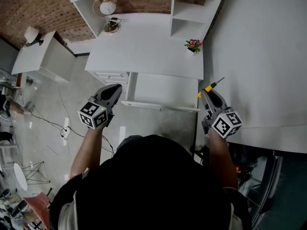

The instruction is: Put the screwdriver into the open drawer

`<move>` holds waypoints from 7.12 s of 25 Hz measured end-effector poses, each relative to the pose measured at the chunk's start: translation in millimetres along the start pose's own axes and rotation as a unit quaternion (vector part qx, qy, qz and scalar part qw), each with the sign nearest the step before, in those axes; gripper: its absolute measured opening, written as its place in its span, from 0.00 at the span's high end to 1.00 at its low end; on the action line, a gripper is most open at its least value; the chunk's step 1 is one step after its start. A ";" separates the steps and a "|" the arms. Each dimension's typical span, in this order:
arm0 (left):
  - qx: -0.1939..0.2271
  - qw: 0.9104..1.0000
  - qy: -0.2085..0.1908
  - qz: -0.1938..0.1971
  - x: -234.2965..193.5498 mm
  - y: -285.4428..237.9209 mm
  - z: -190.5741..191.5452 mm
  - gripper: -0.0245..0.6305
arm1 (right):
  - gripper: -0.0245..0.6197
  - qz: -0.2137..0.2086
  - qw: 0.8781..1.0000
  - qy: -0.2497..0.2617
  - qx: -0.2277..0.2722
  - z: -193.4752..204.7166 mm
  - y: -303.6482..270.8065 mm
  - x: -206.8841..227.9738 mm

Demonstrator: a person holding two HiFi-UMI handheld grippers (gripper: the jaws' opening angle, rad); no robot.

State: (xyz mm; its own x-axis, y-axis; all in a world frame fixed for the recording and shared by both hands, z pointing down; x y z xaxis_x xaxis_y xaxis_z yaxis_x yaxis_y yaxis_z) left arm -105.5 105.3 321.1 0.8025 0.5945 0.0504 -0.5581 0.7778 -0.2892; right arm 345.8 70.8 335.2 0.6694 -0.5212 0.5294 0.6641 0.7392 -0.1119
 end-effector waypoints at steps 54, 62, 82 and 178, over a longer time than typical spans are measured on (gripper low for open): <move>0.013 0.999 0.043 0.029 -146.3 -104.6 16.2 0.94 | 0.83 0.032 0.998 0.036 -0.046 -37.5 -170.2 43.8; 0.003 0.998 0.054 0.028 -170.5 -116.6 26.3 0.94 | 0.83 0.031 0.996 0.025 -0.085 -12.2 -209.6 58.8; -0.015 0.997 0.076 0.026 -212.0 -127.0 54.1 0.94 | 0.83 0.053 0.983 0.040 -0.172 39.8 -272.0 83.7; -0.103 0.982 0.158 0.017 -235.0 -137.7 176.2 0.94 | 0.83 0.027 0.808 0.224 -0.544 347.1 -337.0 204.3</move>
State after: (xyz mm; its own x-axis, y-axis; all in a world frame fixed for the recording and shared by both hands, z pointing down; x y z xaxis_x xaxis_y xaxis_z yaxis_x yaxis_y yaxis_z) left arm -254.4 -105.5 517.4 0.8282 0.5004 -0.2524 -0.5565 0.6814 -0.4754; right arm 143.2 -136.9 773.0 0.5988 -0.7830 0.1683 0.3665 0.0811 -0.9269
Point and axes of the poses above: the fingertips, and each gripper's own axes: y backward along the fingers, x to its right, z out of its underside, the point moved 9 cm from there along y, backward along the fingers, and after that the axes turned 10 degrees about -y, right-handed, at the moved point
